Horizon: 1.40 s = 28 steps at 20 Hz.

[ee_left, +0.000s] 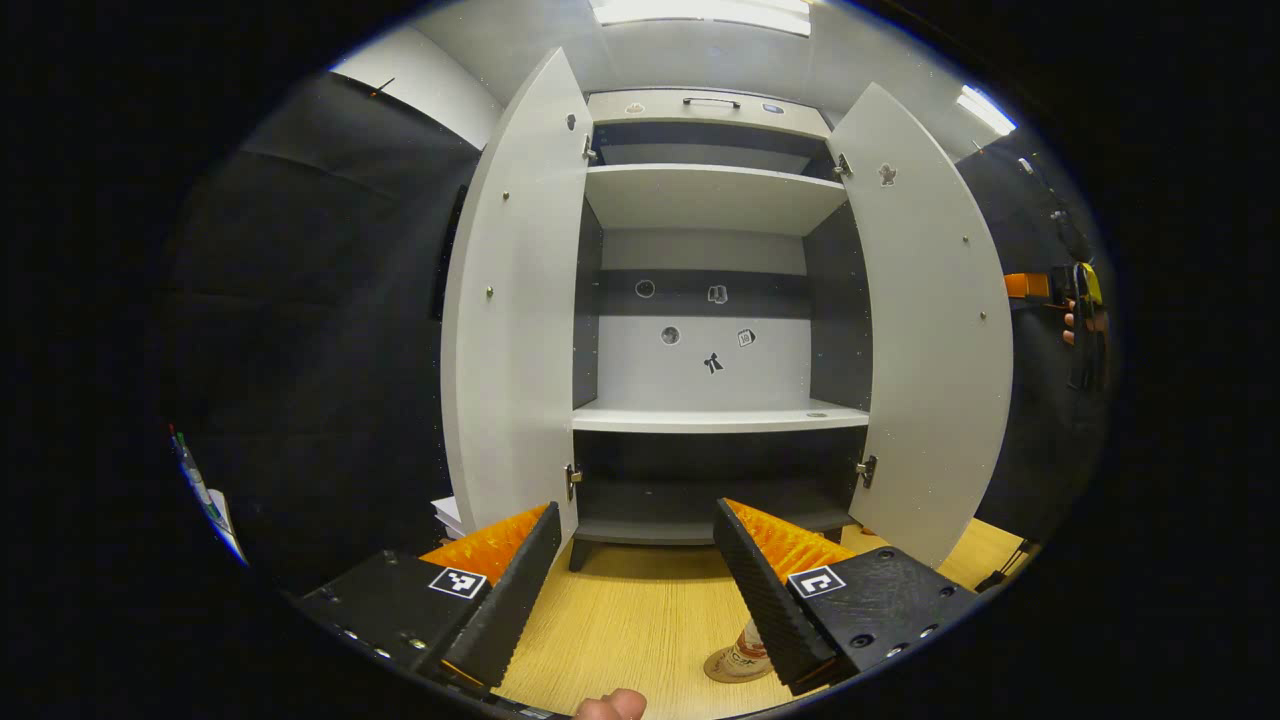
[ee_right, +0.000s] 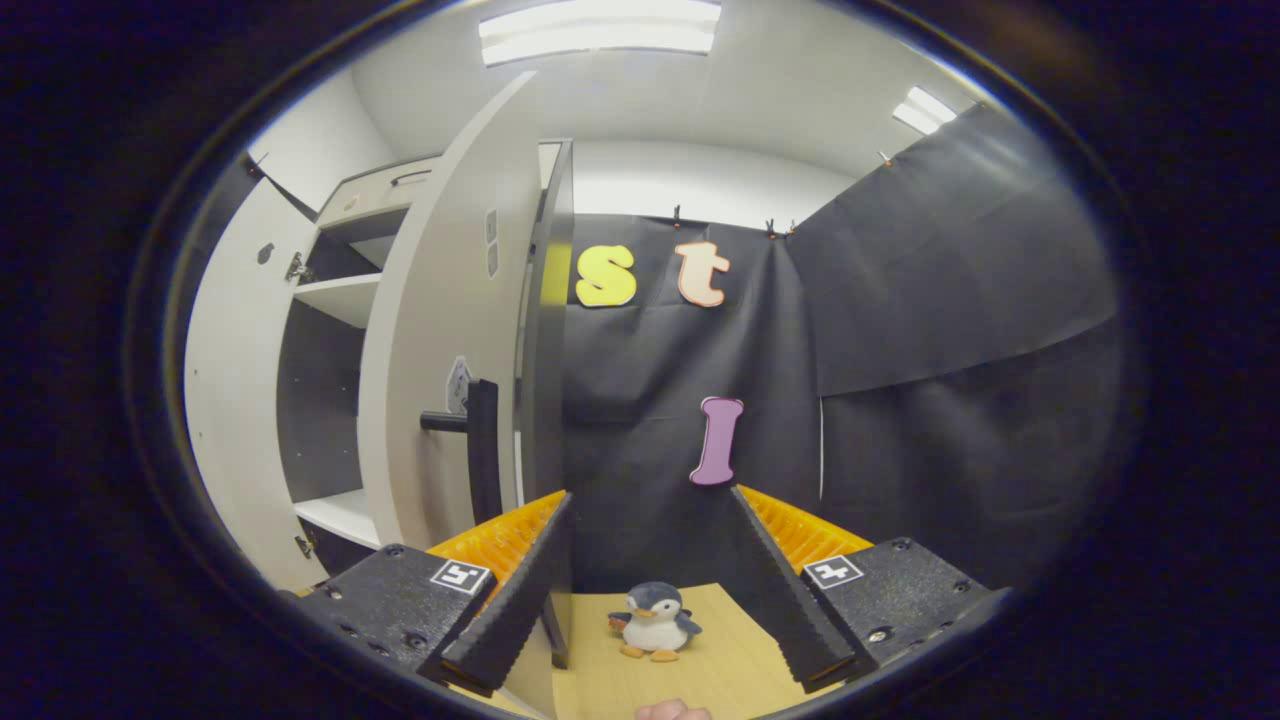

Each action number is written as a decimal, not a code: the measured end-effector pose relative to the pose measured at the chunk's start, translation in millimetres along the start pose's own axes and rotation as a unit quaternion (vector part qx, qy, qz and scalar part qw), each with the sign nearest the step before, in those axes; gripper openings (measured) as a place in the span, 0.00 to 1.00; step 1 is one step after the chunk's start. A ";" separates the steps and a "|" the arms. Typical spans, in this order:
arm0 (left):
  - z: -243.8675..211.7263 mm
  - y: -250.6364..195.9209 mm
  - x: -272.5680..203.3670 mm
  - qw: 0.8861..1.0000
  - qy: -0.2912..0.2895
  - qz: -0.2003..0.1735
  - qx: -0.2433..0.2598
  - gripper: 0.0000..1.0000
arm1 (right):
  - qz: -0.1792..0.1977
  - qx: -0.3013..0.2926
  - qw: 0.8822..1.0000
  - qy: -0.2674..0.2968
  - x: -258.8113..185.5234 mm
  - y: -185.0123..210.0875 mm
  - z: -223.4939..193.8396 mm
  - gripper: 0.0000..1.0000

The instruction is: Grasp the bottle in the cabinet with the left hand and place it on the coaster, then close the right door with the right hand and the left door with the left hand.

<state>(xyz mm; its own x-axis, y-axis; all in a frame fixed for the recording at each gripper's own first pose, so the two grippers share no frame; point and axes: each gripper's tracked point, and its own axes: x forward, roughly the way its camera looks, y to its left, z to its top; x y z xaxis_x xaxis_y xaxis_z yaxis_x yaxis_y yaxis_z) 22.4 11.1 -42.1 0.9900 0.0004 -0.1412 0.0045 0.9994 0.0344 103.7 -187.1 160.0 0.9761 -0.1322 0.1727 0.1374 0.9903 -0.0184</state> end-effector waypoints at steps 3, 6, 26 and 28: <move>4.6 -4.2 0.5 1.000 -0.007 -0.006 -0.003 0.94 | 0.006 -0.011 1.000 0.002 5.8 3.9 -1.4 0.99; 3.9 -4.0 1.3 1.000 -0.007 -0.003 0.001 0.94 | 0.017 -0.016 1.000 -0.004 6.4 8.5 -0.2 0.98; 18.4 29.1 -6.8 0.999 -0.022 0.028 -0.019 0.94 | 0.170 0.026 0.985 0.010 19.4 182.8 -22.0 0.91; 17.6 34.1 -8.8 0.999 -0.022 0.035 -0.020 0.94 | 0.175 0.028 0.984 0.014 24.2 190.4 -28.1 0.92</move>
<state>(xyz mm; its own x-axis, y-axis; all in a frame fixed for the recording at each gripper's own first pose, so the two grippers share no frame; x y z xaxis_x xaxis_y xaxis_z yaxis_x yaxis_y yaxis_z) 16.3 44.5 -22.3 0.9929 0.0702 -0.0963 -0.0703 0.9975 0.0023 158.3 -3.0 133.0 0.9664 0.2166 0.1382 -0.2162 0.9762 -0.0176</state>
